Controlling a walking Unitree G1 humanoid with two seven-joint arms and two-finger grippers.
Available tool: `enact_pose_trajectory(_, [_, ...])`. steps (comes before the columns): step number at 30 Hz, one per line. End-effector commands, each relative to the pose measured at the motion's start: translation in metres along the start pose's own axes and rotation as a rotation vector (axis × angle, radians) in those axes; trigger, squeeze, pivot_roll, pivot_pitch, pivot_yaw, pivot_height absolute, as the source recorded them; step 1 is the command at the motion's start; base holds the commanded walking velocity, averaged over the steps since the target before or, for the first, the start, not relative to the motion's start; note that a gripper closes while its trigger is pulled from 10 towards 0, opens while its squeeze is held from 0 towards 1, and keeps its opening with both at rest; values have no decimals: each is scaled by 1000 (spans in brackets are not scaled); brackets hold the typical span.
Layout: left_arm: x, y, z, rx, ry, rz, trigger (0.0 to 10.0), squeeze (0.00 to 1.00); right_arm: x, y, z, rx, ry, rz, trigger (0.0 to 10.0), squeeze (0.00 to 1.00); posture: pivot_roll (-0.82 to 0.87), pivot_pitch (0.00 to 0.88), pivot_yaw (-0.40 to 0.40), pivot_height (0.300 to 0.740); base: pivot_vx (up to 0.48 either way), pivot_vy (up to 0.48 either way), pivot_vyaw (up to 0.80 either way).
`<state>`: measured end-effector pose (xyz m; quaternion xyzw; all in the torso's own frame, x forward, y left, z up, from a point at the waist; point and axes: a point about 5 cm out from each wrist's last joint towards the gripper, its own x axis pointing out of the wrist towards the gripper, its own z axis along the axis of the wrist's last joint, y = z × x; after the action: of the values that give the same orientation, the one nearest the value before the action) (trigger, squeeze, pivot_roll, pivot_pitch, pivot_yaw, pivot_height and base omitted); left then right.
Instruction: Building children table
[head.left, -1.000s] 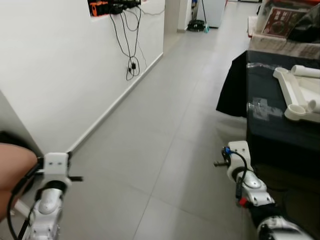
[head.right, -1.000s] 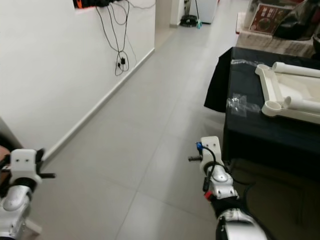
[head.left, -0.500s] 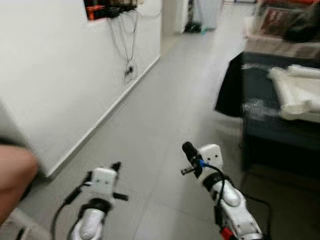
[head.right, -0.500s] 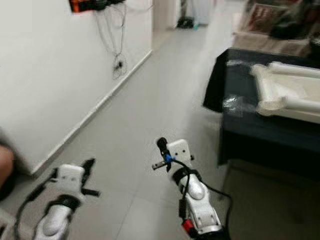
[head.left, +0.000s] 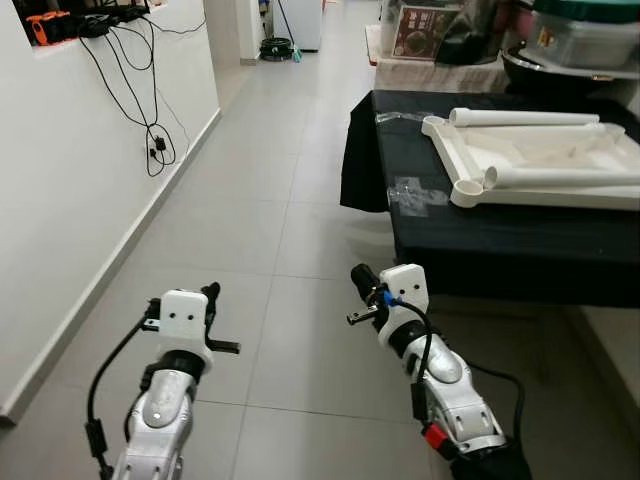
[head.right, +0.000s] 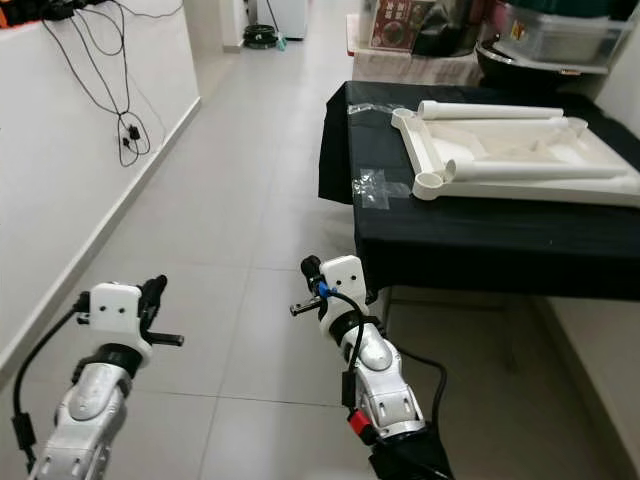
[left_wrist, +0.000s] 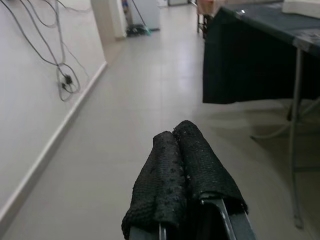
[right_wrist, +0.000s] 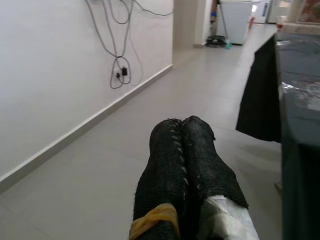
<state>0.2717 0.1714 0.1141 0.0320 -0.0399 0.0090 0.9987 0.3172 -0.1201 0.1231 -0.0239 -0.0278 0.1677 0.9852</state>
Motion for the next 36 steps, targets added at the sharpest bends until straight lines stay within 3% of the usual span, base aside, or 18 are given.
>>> enact_pose_trajectory(1, [0,2,-3,-9,25,-4,10000,0,2,1,-1,9,3,-2,10000,0,-21,0,24,740,0,0,-800])
enact_pose_trajectory(24, [2,-8,-2,58,50,-24,10000,0,2,-1,-4,16,35,27,10000,0,-26,0,-12,740,0,0,-800])
enact_pose_trajectory(27, [1,-8,-3,19,57,-31,10000,0,3,0,-4,14,37,32,10000,0,-28,0,-12,740,0,0,-800])
enact_pose_trajectory(36, [3,-8,-1,-2,54,-30,10000,0,4,3,-3,-8,36,69,10000,0,-31,0,-12,740,0,0,0])
